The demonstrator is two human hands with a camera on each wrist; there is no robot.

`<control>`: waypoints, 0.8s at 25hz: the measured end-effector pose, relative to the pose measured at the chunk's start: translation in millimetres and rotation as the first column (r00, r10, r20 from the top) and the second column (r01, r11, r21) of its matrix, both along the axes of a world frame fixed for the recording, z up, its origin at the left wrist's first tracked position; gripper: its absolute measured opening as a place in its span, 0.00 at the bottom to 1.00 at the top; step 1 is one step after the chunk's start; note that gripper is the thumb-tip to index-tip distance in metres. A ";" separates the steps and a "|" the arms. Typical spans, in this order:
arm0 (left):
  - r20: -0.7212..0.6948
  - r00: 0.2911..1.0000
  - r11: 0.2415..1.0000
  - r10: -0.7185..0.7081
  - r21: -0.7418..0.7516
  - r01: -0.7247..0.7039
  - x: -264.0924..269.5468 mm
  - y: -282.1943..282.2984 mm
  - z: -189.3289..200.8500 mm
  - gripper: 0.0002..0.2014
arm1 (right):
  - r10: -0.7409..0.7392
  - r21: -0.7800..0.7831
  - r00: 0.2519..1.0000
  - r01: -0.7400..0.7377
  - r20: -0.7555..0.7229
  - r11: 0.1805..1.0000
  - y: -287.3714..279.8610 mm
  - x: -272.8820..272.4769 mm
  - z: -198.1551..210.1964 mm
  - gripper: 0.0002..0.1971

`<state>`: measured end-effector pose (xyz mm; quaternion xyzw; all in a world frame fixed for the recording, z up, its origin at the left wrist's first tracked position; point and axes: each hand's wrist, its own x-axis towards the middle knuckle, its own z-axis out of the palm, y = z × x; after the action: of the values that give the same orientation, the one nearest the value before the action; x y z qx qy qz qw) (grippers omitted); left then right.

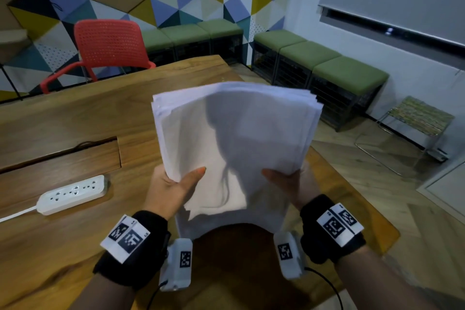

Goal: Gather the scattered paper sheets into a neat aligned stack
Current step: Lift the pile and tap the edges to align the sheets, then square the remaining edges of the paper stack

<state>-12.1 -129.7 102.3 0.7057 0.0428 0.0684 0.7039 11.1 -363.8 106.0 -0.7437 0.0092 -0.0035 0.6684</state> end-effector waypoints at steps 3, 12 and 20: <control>-0.048 0.999 1.000 -0.008 -0.004 0.008 -0.8 2.6 -9.1 0.15 | 0.002 0.009 0.996 -0.001 -0.093 1.000 7.5 -6.0 -6.8 0.13; 0.042 0.998 0.926 0.048 -0.376 -0.029 6.0 4.5 1.9 0.15 | -0.277 -0.013 0.947 0.278 -0.161 0.960 -5.0 -6.2 -30.7 0.65; -0.153 0.988 0.888 0.022 -0.451 -0.090 19.4 32.4 4.1 0.18 | -0.026 0.582 0.994 0.082 -0.103 0.809 -25.4 3.2 -18.4 0.28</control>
<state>7.3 -97.4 106.4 0.5219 0.1287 0.0255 0.8428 14.3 -389.2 87.6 -0.5005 0.0611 0.0140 0.8635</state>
